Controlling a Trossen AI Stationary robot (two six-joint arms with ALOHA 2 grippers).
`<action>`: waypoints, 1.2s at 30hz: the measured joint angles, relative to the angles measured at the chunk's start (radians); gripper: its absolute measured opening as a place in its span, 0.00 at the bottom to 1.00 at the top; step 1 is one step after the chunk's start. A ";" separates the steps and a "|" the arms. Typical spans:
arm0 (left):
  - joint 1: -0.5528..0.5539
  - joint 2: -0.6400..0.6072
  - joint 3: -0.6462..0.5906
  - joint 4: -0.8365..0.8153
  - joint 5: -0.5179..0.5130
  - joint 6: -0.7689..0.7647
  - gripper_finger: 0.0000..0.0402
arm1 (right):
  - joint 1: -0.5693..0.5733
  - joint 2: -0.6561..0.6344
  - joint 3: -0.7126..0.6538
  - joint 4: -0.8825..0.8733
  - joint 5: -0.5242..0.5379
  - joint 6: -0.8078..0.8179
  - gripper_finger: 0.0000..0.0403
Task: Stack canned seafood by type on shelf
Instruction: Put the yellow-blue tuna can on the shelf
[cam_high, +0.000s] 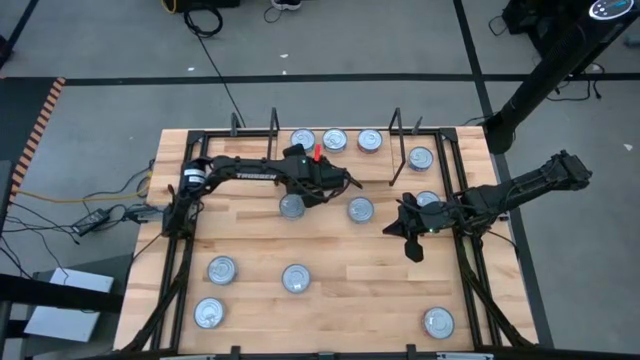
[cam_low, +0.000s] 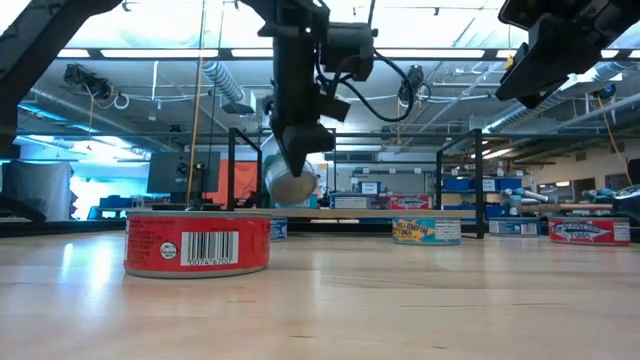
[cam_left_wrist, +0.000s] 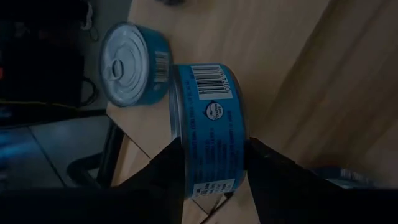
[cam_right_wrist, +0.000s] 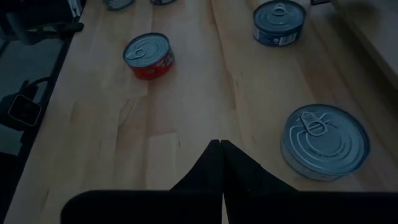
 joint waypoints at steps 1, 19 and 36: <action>0.006 0.000 -0.008 0.000 0.007 0.000 0.35 | 0.000 0.000 0.000 0.000 0.000 -0.001 0.01; 0.074 0.006 -0.042 0.051 0.122 0.069 0.27 | -0.011 0.000 0.000 0.001 0.001 0.003 0.01; 0.074 0.007 -0.013 0.067 0.252 0.091 0.09 | -0.011 0.000 0.000 -0.002 -0.007 0.022 0.01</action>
